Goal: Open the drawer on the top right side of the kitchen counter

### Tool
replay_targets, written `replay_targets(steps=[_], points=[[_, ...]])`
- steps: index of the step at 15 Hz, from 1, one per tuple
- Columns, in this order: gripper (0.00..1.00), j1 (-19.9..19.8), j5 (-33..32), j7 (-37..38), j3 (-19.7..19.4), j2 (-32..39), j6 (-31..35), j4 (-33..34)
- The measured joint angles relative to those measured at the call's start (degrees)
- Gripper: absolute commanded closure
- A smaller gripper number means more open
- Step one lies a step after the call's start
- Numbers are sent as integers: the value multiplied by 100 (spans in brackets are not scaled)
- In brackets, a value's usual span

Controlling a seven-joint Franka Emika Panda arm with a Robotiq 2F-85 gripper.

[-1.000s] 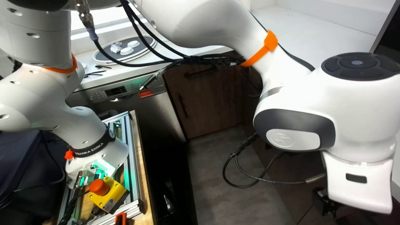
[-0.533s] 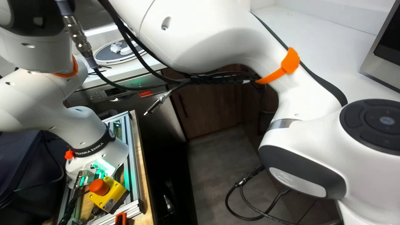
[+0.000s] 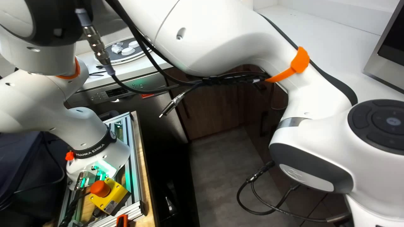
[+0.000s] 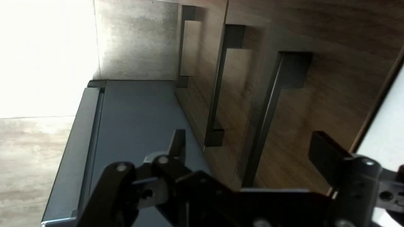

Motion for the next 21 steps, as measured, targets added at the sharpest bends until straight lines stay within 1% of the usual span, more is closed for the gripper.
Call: replay_targets(steps=[6, 12, 16, 18, 21], points=[[0, -265, 373, -281, 219, 637, -2, 693], [0, -700, 671, -681, 672, 1263, -2, 1380], [0, -901, 715, -824, 907, 1649, -1, 1810], [0, -923, 715, -827, 919, 1799, -40, 1956], [0, -891, 690, -807, 829, 1921, -246, 2082]])
